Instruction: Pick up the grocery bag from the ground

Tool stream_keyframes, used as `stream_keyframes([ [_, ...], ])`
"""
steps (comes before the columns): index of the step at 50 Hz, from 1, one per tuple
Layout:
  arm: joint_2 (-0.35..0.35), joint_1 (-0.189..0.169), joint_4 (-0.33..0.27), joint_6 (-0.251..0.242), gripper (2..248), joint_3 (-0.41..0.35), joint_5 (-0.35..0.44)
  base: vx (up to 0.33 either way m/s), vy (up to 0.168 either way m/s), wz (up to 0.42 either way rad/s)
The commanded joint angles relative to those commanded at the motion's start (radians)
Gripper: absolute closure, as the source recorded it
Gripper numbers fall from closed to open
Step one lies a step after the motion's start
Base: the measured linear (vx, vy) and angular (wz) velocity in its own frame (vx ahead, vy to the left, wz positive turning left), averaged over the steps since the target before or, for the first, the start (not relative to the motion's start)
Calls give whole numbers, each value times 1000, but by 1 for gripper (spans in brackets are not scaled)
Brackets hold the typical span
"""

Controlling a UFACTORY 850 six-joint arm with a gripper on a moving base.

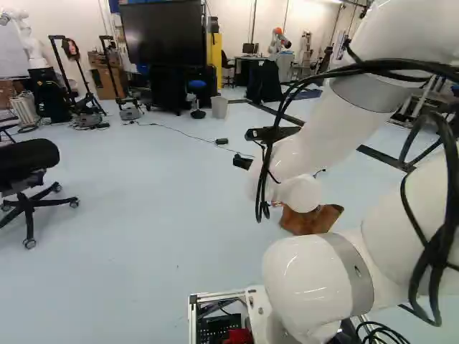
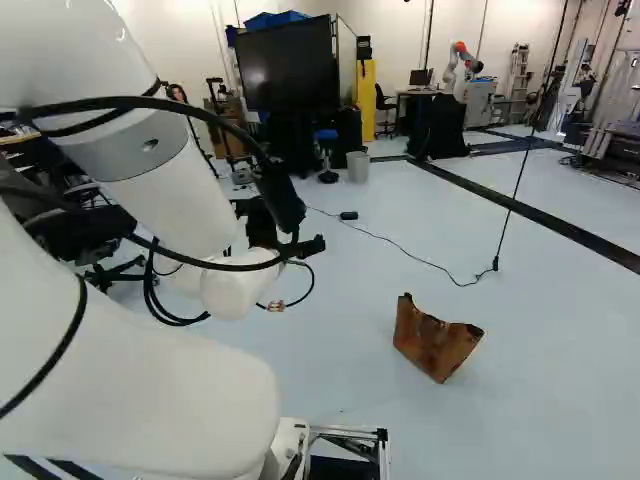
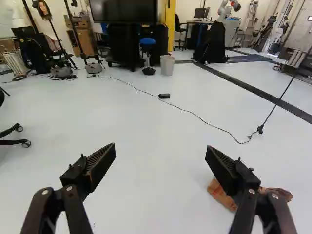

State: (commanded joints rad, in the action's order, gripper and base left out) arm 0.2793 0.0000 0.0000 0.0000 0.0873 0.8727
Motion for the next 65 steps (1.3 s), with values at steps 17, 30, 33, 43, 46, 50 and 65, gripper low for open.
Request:
stream_keyframes([
  [17, 0, 0, 0, 0, 3, 0, 0, 213, -41, -219],
  [30, 0, 0, 0, 0, 3, 0, 0, 203, -52, -272],
  [33, 0, 0, 0, 0, 3, 0, 0, 201, -65, -294],
  [43, 0, 0, 0, 0, 3, 0, 0, 196, -54, -286],
  [46, 0, 0, 0, 0, 3, 0, 0, 201, -64, -306],
  [50, 0, 0, 0, 0, 3, 0, 0, 202, -58, -311],
  [65, 0, 0, 0, 0, 3, 0, 0, 194, -58, -295],
])
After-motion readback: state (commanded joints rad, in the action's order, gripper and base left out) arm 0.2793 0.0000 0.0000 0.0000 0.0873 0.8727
